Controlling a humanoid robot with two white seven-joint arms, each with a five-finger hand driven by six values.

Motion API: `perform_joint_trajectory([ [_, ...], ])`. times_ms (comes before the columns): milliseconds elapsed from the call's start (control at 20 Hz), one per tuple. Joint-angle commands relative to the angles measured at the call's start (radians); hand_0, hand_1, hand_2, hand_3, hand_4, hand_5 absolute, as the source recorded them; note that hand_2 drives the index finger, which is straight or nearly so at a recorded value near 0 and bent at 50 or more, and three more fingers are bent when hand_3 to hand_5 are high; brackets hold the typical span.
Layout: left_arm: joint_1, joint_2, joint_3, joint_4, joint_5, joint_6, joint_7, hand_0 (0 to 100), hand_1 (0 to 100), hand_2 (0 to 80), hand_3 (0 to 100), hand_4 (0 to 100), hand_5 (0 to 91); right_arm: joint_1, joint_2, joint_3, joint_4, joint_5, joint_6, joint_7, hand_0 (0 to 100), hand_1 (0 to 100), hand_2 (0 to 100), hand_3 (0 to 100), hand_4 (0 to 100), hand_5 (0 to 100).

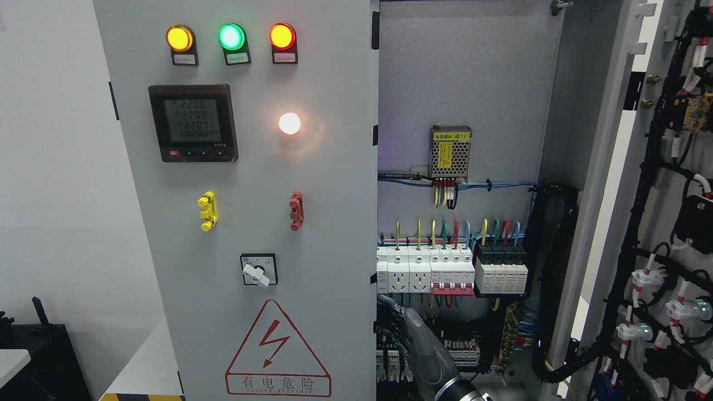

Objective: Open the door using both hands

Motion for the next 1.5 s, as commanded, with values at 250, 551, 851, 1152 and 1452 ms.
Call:
perform_joint_trajectory([
  [250,0.0,-0.007,0.0,0.0,-0.009,0.001,0.001,0,0,0.0,0,4,0.0,-0.007,-0.014,0.013,-0.004,-0.063,0.012,0.005,0,0,0,0,0,0],
  [551,0.0,-0.007,0.0,0.0,-0.009,-0.001,0.001,0,0,0.0,0,4,0.0,-0.009,-0.014,0.013,-0.003,-0.063,0.013,0.037,0,0,0,0,0,0],
  [851,0.0,-0.007,0.0,0.0,-0.009,-0.001,0.001,0,0,0.0,0,4,0.0,-0.009,-0.014,0.013,-0.007,-0.066,0.013,0.04,0,0,0,0,0,0],
  [1152,0.0,-0.007,0.0,0.0,-0.009,-0.001,0.001,0,0,0.0,0,4,0.0,-0.009,-0.015,0.017,-0.007,-0.097,0.015,0.057,0,0,0,0,0,0],
  [1452,0.0,-0.007,0.0,0.0,-0.009,0.001,0.001,0,0,0.0,0,4,0.0,-0.013,-0.017,0.017,-0.007,-0.1,0.015,0.08,0,0,0,0,0,0],
])
